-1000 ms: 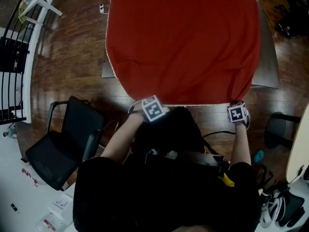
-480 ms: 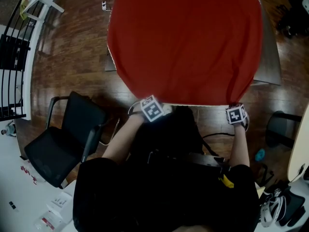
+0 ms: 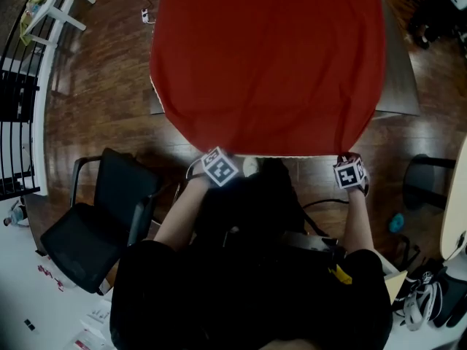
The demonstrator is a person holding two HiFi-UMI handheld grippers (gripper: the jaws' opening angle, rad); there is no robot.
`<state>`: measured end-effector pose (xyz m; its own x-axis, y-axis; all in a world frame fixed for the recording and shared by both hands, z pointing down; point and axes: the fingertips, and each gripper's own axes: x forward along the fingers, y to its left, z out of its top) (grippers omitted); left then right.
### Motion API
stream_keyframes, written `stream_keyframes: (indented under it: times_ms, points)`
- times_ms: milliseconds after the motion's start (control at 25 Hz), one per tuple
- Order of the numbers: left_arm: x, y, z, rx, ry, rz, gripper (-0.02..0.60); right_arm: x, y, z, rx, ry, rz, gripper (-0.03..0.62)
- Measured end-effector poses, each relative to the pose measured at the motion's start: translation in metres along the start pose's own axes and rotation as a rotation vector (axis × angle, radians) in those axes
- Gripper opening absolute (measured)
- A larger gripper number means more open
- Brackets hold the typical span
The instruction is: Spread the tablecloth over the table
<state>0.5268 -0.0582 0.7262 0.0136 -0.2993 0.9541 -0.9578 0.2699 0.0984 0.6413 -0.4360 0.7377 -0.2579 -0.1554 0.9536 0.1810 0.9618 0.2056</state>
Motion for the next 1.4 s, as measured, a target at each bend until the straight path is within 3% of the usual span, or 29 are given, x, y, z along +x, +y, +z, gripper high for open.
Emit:
stream_keyframes:
  times_ms: [40, 120, 160, 320, 520, 680, 840, 960, 1000, 1080, 1240, 1400]
  points:
    - [-0.001, 0.002, 0.003, 0.009, -0.016, 0.019, 0.015, -0.001, 0.0, -0.003, 0.004, -0.005, 0.004, 0.071]
    - [-0.005, 0.006, 0.004, 0.001, -0.053, 0.049, 0.13, -0.008, -0.003, -0.006, 0.019, -0.024, 0.0, 0.097]
    - [-0.008, 0.011, 0.004, -0.023, -0.077, 0.064, 0.15, -0.012, -0.006, -0.008, 0.035, -0.033, -0.008, 0.097]
    - [-0.021, 0.043, 0.002, -0.204, -0.206, 0.14, 0.149, -0.02, -0.032, -0.009, 0.103, -0.085, -0.075, 0.097]
    - [-0.046, 0.073, 0.026, -0.415, -0.391, 0.241, 0.135, -0.025, -0.031, 0.07, 0.029, -0.267, -0.038, 0.096]
    - [-0.07, 0.092, 0.014, -0.499, -0.483, 0.327, 0.089, -0.04, 0.027, 0.17, -0.128, -0.441, 0.054, 0.095]
    - [-0.093, 0.103, -0.03, -0.643, -0.502, 0.401, 0.07, -0.077, 0.086, 0.238, -0.229, -0.544, 0.171, 0.095]
    - [-0.088, 0.124, -0.074, -0.825, -0.514, 0.445, 0.067, -0.084, 0.104, 0.266, -0.307, -0.579, 0.211, 0.094]
    - [-0.087, 0.135, -0.089, -0.892, -0.525, 0.462, 0.067, -0.083, 0.107, 0.274, -0.326, -0.586, 0.217, 0.052]
    - [-0.091, 0.158, -0.113, -0.994, -0.546, 0.51, 0.067, -0.084, 0.113, 0.286, -0.354, -0.593, 0.235, 0.037]
    - [-0.1, 0.176, -0.134, -1.042, -0.5, 0.608, 0.066, -0.087, 0.136, 0.308, -0.463, -0.605, 0.34, 0.037]
    - [-0.104, 0.194, -0.126, -1.065, -0.534, 0.633, 0.066, -0.086, 0.196, 0.344, -0.578, -0.591, 0.455, 0.037]
